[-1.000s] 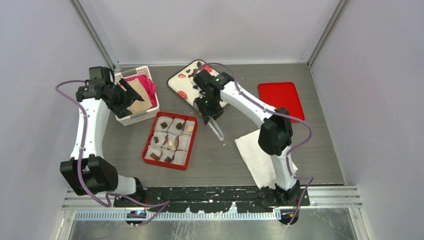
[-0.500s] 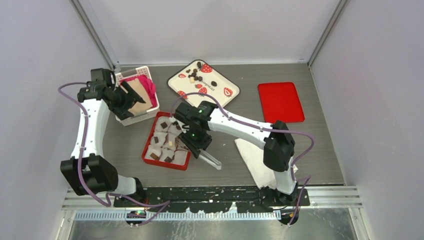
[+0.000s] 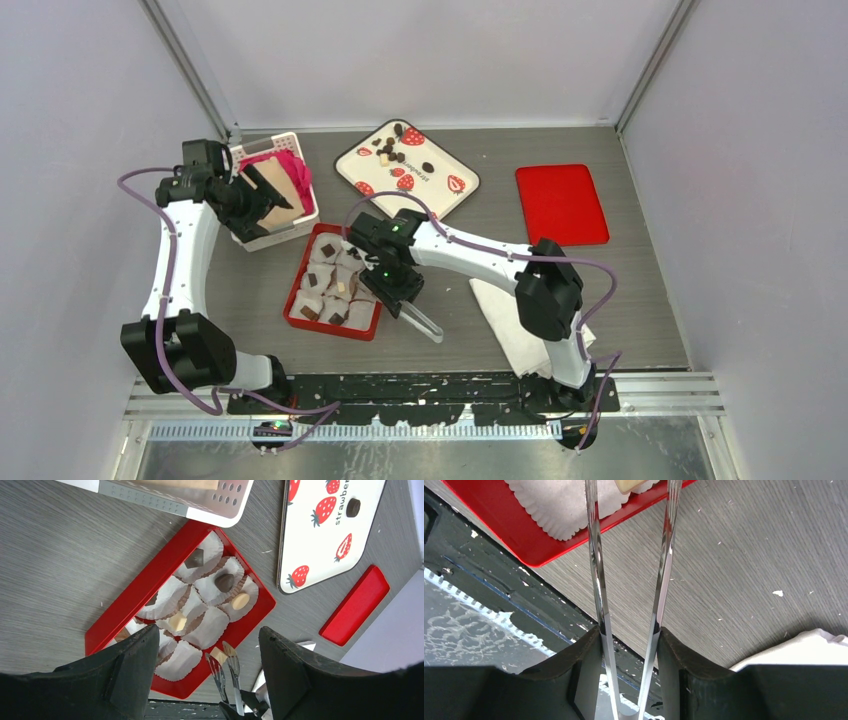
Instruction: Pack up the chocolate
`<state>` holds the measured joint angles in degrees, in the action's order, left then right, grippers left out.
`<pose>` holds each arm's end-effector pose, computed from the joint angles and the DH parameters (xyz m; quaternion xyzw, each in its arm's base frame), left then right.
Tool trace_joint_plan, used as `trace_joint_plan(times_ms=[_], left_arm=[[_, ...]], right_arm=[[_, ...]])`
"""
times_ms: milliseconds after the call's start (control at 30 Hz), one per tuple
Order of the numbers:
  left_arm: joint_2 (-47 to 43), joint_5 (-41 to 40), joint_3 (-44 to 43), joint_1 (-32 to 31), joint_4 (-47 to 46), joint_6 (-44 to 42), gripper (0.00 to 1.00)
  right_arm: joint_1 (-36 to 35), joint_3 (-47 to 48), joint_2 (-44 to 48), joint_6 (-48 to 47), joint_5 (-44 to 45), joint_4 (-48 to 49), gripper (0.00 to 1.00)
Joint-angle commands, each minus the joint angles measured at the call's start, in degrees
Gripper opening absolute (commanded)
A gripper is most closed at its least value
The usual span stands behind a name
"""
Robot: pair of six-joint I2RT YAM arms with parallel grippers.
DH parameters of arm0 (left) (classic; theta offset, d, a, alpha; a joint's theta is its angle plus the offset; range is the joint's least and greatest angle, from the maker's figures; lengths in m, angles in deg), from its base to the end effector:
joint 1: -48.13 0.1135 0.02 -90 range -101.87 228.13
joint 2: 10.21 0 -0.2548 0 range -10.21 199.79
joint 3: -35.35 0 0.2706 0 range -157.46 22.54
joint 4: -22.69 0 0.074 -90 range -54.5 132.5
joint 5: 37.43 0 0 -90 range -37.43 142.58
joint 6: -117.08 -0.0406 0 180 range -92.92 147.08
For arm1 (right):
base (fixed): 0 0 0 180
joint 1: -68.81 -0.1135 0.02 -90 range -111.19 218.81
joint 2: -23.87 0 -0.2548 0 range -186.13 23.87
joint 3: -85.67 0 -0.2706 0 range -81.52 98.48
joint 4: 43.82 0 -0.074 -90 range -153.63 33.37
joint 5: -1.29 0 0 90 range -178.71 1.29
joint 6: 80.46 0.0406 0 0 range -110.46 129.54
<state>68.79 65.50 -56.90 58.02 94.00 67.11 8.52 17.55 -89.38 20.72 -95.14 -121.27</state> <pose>0.2920 0.0417 0.3293 -0.3750 0.8791 -0.1756 0.2358 0.2009 0.3612 0.2290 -0.4179 0.9015 0.1021 0.0463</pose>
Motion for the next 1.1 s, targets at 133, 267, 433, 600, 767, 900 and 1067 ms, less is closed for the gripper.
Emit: trace_joint_plan(times_ms=[133,267,433,600,767,900,1067], left_arm=[[-2.6,1.0,-0.3,0.5,-2.0,0.0,0.73],[-2.7,1.0,0.1,0.4,-2.1,0.1,0.73],[-2.6,1.0,0.2,0.4,-2.2,0.1,0.73],[-2.2,1.1,-0.3,0.4,-2.2,0.0,0.74],[-1.8,1.1,-0.6,0.5,-2.2,-0.2,0.73],[-1.7,1.0,-0.5,0.4,-2.2,-0.4,0.73],[-1.7,0.7,-0.4,0.5,-2.2,-0.5,0.73]], right_arm=[[-0.2,1.1,0.1,0.2,1.2,1.3,0.31],[-0.2,1.5,0.1,0.1,1.2,1.1,0.37],[-0.2,2.2,-0.4,-0.1,0.8,0.9,0.39],[-0.2,3.0,-0.9,-0.1,0.9,0.6,0.43],[-0.2,3.6,-1.5,-0.1,1.1,0.3,0.45],[-0.2,3.9,-1.8,-0.2,1.2,0.1,0.45],[-0.2,4.4,-2.1,-0.4,1.2,-0.4,0.47]])
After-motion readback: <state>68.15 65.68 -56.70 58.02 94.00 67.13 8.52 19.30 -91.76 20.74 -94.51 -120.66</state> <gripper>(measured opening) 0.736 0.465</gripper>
